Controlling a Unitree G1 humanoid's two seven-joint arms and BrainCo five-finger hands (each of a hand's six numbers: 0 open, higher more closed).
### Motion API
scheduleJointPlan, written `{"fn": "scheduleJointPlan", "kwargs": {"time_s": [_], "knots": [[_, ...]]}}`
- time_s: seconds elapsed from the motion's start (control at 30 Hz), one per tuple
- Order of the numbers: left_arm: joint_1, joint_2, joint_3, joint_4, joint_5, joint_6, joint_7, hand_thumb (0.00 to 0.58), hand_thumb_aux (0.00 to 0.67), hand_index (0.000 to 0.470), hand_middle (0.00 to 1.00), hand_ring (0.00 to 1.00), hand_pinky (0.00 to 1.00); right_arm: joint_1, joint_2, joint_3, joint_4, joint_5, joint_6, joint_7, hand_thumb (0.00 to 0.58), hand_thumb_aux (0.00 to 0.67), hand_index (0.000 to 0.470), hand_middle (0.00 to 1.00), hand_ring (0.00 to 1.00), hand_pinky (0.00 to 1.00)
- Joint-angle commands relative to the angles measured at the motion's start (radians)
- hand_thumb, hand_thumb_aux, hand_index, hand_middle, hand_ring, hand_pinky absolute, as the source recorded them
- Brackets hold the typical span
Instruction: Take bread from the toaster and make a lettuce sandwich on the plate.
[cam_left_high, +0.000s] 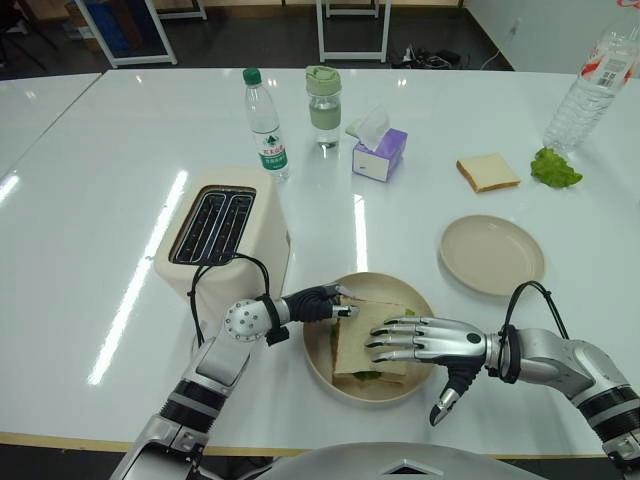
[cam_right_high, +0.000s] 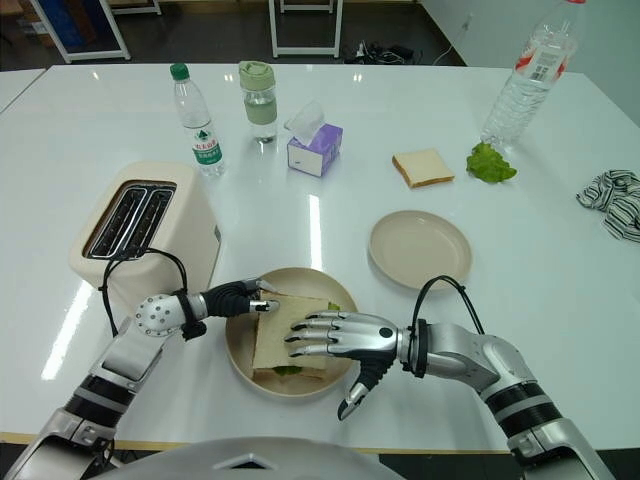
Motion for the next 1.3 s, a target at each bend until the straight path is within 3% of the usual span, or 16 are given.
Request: {"fn": "scheduleJointPlan", "kwargs": {"time_s": [0.03, 0.07, 0.27, 0.47, 0.6, 0.8, 0.87, 0.9, 0.93, 1.1, 1.13, 1.17, 1.2, 1.23, 1.3], "knots": [[-0.014, 0.004, 0.016, 0.023, 0.136, -0.104, 0.151, 0.0, 0.0, 0.0, 0.05, 0.05, 0.05, 0.029, -0.009, 0.068, 0.048, -0.09, 0.03, 0.062, 0.0, 0.0, 0.0, 0.0, 0.0, 0.0], [-0.024, 0.0, 0.033, 0.017, 0.17, -0.131, 0.204, 0.0, 0.0, 0.0, 0.0, 0.0, 0.0, 0.031, -0.008, 0.077, 0.05, -0.095, 0.031, 0.061, 0.0, 0.0, 0.0, 0.0, 0.0, 0.0], [-0.055, -0.023, 0.18, -0.178, 0.442, -0.29, 0.622, 0.0, 0.0, 0.0, 0.0, 0.0, 0.0, 0.039, -0.018, 0.097, 0.037, -0.095, 0.044, 0.05, 0.0, 0.0, 0.0, 0.0, 0.0, 0.0], [-0.105, -0.085, 0.33, -0.347, 0.406, -0.309, 0.781, 0.0, 0.0, 0.0, 0.0, 0.0, 0.0, 0.044, -0.014, 0.104, 0.028, -0.108, 0.043, 0.024, 0.0, 0.0, 0.0, 0.0, 0.0, 0.0], [-0.087, -0.125, 0.376, -0.337, 0.269, -0.302, 0.777, 0.0, 0.0, 0.0, 0.0, 0.0, 0.0, 0.029, 0.021, 0.03, -0.012, -0.1, 0.04, -0.091, 0.0, 0.0, 0.0, 0.0, 0.0, 0.0], [0.071, -0.002, 0.364, -0.359, 0.062, -0.474, 0.575, 0.0, 0.0, 0.0, 0.0, 0.0, 0.0, 0.052, 0.081, -0.163, -0.094, 0.183, 0.049, -0.251, 0.0, 0.0, 0.0, 0.0, 0.0, 0.0], [0.13, 0.035, 0.363, -0.361, 0.014, -0.582, 0.528, 0.0, 0.0, 0.0, 0.0, 0.0, 0.0, 0.086, 0.074, -0.186, -0.135, 0.341, 0.058, -0.249, 0.0, 0.0, 0.0, 0.0, 0.0, 0.0], [0.155, 0.051, 0.366, -0.362, -0.015, -0.624, 0.503, 0.036, 0.021, 0.015, 0.0, 0.0, 0.0, 0.104, 0.063, -0.19, -0.157, 0.406, 0.061, -0.237, 0.0, 0.0, 0.0, 0.0, 0.0, 0.0], [0.174, 0.063, 0.377, -0.353, -0.024, -0.662, 0.489, 0.0, 0.0, 0.0, 0.0, 0.0, 0.0, 0.123, 0.047, -0.189, -0.175, 0.462, 0.06, -0.218, 0.0, 0.0, 0.0, 0.0, 0.0, 0.0], [0.281, 0.179, 0.396, -0.317, -0.086, -0.741, 0.359, 0.0, 0.0, 0.0, 0.0, 0.0, 0.0, 0.23, -0.076, -0.185, -0.241, 0.662, 0.096, -0.072, 0.0, 0.0, 0.0, 0.0, 0.0, 0.0], [0.312, 0.211, 0.401, -0.304, -0.085, -0.758, 0.327, 0.539, 0.491, 0.345, 0.0, 0.0, 0.0, 0.258, -0.107, -0.195, -0.237, 0.686, 0.102, -0.039, 0.0, 0.0, 0.0, 0.0, 0.0, 0.0], [0.352, 0.246, 0.412, -0.284, -0.087, -0.792, 0.296, 0.58, 0.67, 0.47, 0.0, 0.0, 0.0, 0.293, -0.141, -0.207, -0.231, 0.716, 0.111, -0.007, 0.0, 0.0, 0.0, 0.0, 0.0, 0.0], [0.387, 0.28, 0.422, -0.259, -0.084, -0.861, 0.271, 0.58, 0.67, 0.47, 0.65, 0.65, 0.65, 0.326, -0.174, -0.217, -0.224, 0.748, 0.118, 0.025, 0.307, 0.21, 0.147, 0.0, 0.0, 0.0], [0.419, 0.308, 0.426, -0.249, -0.094, -0.892, 0.247, 0.58, 0.67, 0.47, 1.0, 1.0, 1.0, 0.354, -0.206, -0.219, -0.219, 0.788, 0.12, 0.06, 0.58, 0.67, 0.47, 1.0, 1.0, 1.0], [0.477, 0.345, 0.416, -0.236, -0.063, -0.923, 0.205, 0.58, 0.67, 0.47, 1.0, 1.0, 1.0, 0.405, -0.261, -0.217, -0.224, 0.85, 0.139, 0.137, 0.58, 0.67, 0.47, 1.0, 1.0, 1.0]]}}
